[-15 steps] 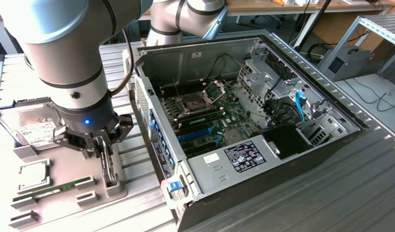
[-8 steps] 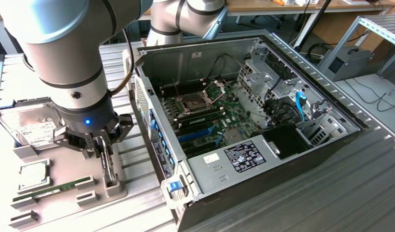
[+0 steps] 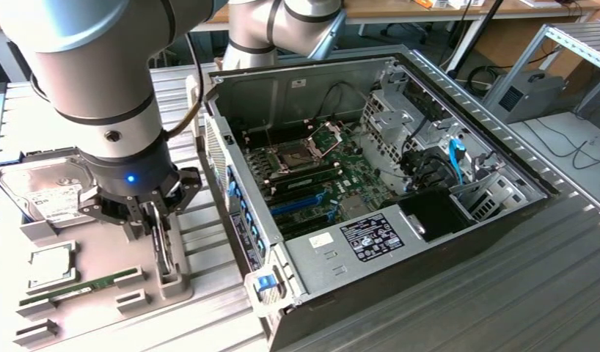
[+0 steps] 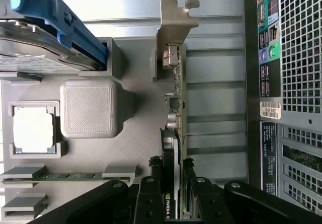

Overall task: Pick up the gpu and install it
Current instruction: 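Pick up the gpu and move the gpu toward the slot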

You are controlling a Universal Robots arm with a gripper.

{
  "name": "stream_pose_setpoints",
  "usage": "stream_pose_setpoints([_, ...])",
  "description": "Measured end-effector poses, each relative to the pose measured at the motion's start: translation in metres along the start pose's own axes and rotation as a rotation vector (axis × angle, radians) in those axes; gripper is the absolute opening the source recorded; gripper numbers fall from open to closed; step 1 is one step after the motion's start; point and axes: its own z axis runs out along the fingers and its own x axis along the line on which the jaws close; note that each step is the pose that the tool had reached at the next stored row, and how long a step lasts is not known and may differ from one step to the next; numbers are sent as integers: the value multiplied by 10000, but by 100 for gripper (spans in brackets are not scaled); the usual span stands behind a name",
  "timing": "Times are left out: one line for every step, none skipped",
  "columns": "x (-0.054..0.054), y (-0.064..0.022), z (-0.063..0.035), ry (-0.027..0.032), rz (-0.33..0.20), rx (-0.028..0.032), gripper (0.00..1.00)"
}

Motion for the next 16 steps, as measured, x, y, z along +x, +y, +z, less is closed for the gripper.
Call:
stream_pose_setpoints([0,1,-16,0,0,0,27])
stream_pose_setpoints([-1,1,-36,0,0,0,27])
stream_pose_setpoints([-1,2,-54,0,0,0,27])
stream_pose_setpoints([-2,3,-76,-1,-1,0,27])
stream_pose_setpoints([-2,4,-102,-1,-1,0,27])
stream_pose_setpoints([-3,5,-124,-1,-1,0,27])
stream_pose_setpoints([-4,6,-150,-2,-1,0,27])
stream_pose_setpoints([-4,7,-178,-1,-1,0,27])
stream_pose_setpoints([-5,9,-209,-2,-1,-1,27])
stream_pose_setpoints([-5,10,-239,-3,-1,-1,27])
stream_pose_setpoints([-6,12,-273,-2,-1,0,27])
stream_pose_setpoints([-7,13,-305,-2,-1,0,27])
stream_pose_setpoints([-7,15,-344,-3,0,0,27])
stream_pose_setpoints([-8,18,-378,-3,-1,-1,27])
stream_pose_setpoints([-9,20,-410,-3,-1,0,27])
stream_pose_setpoints([-9,23,-445,-4,0,0,27])
